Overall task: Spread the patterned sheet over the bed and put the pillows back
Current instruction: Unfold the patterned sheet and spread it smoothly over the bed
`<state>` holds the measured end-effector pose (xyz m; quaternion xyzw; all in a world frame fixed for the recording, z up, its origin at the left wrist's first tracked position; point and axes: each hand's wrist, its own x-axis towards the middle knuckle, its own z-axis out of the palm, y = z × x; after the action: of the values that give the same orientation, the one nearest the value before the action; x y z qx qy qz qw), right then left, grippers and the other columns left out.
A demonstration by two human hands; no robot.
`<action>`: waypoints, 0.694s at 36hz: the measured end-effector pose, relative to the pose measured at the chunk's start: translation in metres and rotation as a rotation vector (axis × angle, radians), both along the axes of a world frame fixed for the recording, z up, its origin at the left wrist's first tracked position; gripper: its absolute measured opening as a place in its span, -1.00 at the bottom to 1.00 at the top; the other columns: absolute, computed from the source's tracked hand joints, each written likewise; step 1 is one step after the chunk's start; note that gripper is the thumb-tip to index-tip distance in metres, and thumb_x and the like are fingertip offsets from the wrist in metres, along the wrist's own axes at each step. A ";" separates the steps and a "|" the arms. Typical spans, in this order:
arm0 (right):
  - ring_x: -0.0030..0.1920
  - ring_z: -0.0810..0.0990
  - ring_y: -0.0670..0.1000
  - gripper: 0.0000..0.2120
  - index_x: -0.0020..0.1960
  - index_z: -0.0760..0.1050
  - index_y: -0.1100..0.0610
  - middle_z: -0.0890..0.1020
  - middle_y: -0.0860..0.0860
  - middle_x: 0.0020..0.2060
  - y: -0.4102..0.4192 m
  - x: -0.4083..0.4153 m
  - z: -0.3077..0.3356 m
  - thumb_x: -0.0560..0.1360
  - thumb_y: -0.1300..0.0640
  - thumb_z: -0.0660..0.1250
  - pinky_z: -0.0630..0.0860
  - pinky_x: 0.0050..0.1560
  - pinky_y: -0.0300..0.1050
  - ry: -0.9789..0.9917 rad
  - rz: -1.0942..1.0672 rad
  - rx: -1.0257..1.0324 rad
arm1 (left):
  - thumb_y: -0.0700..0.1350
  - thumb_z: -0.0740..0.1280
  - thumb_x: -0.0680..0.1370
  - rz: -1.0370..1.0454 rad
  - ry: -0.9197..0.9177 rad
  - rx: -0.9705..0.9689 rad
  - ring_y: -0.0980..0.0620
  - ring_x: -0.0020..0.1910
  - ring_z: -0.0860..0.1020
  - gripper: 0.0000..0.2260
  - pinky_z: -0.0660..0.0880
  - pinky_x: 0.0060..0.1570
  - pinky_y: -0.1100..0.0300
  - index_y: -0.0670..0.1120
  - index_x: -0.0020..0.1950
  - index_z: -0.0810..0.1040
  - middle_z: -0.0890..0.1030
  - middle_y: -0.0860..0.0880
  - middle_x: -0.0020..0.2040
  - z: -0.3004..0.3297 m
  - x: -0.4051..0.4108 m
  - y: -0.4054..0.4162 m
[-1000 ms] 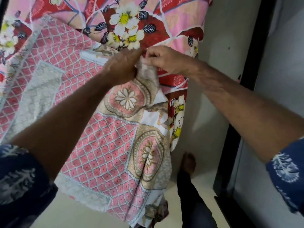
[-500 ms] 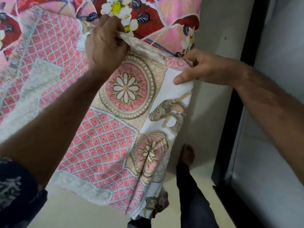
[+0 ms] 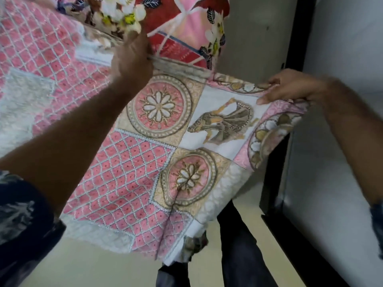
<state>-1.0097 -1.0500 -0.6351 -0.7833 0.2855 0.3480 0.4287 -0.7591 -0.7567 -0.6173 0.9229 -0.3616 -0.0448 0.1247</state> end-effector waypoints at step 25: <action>-0.12 0.62 0.05 -0.74 0.01 0.55 0.15 0.64 0.09 -0.08 0.384 -0.200 -0.067 0.61 -0.07 0.33 0.52 -0.18 -0.14 0.160 -1.124 0.681 | -0.04 0.10 0.68 -0.330 0.183 0.191 -0.16 0.63 0.10 -0.54 -0.01 0.52 -0.39 -0.15 0.57 0.30 0.19 -0.16 0.63 -0.030 -0.259 0.208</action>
<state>-1.2098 -0.6656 -0.7020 -0.3074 0.5557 0.1994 0.7463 -1.0180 -0.5484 -0.6478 0.8507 -0.4892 -0.1824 0.0602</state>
